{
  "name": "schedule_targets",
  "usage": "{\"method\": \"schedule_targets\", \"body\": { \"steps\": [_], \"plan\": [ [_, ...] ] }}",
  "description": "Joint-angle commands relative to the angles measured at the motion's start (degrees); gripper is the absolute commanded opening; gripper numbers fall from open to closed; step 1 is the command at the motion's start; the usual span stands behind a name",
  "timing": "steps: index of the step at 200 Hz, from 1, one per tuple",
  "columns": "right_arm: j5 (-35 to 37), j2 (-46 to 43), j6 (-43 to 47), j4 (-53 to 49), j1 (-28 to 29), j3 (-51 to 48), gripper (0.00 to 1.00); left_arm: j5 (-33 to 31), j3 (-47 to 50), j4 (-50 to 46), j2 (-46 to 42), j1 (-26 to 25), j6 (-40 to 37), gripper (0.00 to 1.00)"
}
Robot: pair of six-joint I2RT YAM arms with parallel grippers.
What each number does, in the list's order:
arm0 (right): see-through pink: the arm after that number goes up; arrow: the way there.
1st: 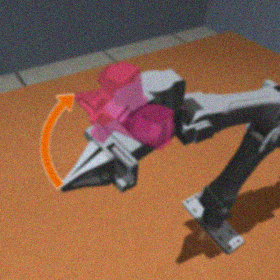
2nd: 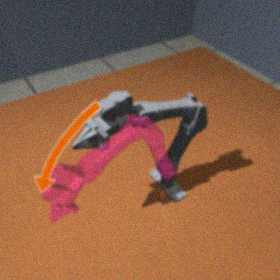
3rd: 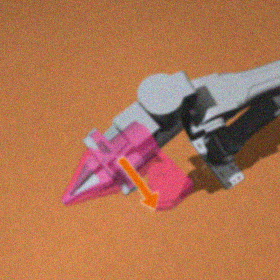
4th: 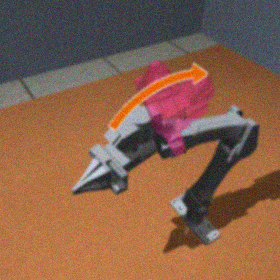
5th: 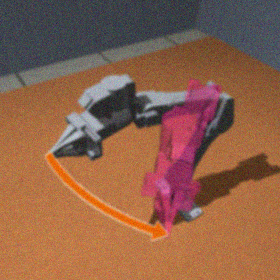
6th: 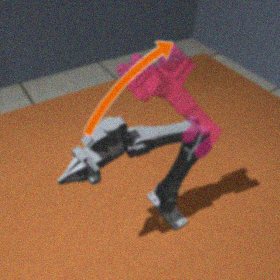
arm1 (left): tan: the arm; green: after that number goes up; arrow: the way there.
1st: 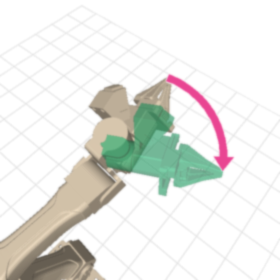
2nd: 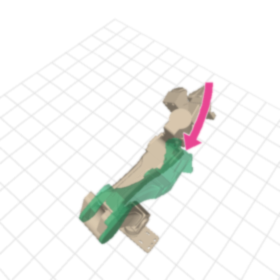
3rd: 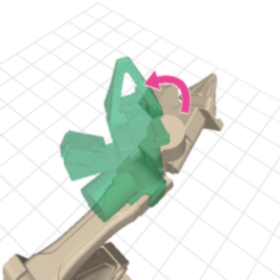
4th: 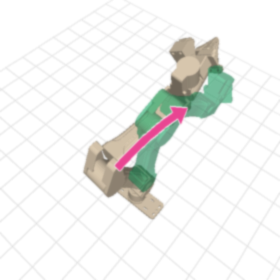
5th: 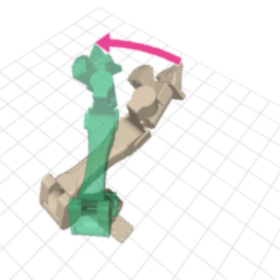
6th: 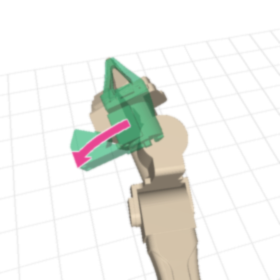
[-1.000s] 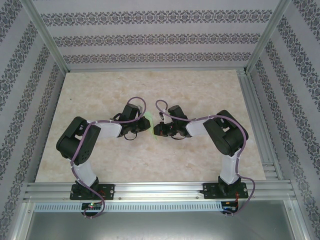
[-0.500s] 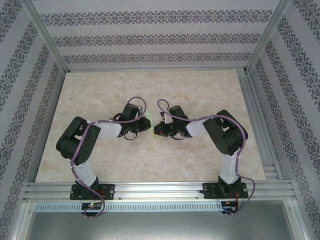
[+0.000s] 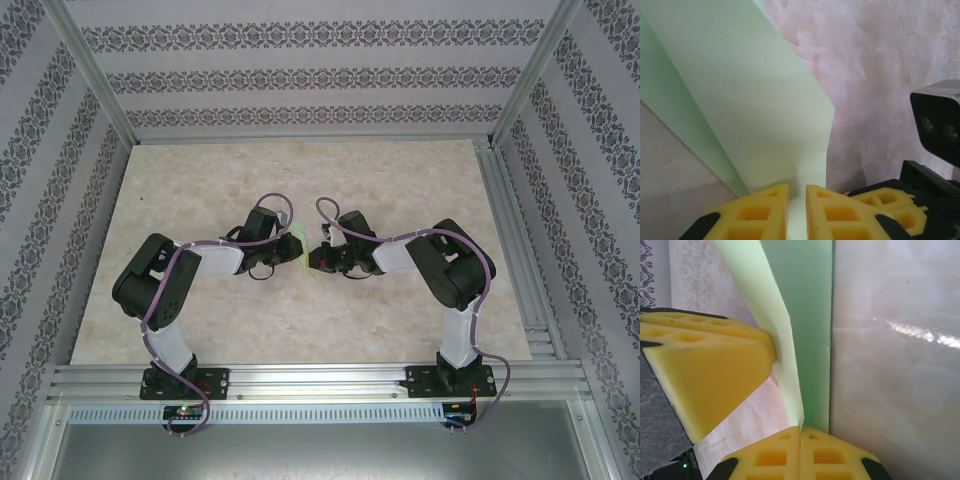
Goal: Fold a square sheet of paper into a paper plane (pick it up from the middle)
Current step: Fold the wing for the fifth time at the center of the table.
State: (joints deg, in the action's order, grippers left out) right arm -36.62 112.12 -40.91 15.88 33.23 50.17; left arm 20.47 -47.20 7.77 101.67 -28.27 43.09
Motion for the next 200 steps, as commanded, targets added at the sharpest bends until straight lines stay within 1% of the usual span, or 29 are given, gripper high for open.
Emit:
{"method": "schedule_targets", "body": {
  "steps": [1, 36, 85, 140, 164, 200],
  "plan": [
    [3.8, 2.8, -0.4, -2.1, -1.2, -1.3, 0.02, 0.8, 0.2, 2.4, -0.7, -0.5, -1.7, 0.17],
    [3.8, 2.8, -0.4, -2.1, -1.2, -1.4, 0.03, -0.8, -0.5, 0.1, 0.4, -0.5, -1.7, 0.16],
    [3.5, 2.7, -0.4, -2.1, -1.2, -1.4, 0.03, -0.6, -1.6, -0.5, 2.4, -0.5, -1.5, 0.16],
    [3.3, 2.5, -0.1, -2.1, -1.2, -1.5, 0.03, -1.8, -2.5, -2.3, 3.7, -0.5, -1.5, 0.15],
    [2.8, 1.5, -0.1, -1.9, -1.2, -1.3, 0.07, -2.7, -2.3, -3.3, 3.7, -0.5, -1.4, 0.15],
    [0.6, -1.3, 0.4, -3.2, -1.1, -0.1, 0.16, -3.2, -2.8, -5.2, 4.6, -0.5, -1.1, 0.15]
  ]
}}
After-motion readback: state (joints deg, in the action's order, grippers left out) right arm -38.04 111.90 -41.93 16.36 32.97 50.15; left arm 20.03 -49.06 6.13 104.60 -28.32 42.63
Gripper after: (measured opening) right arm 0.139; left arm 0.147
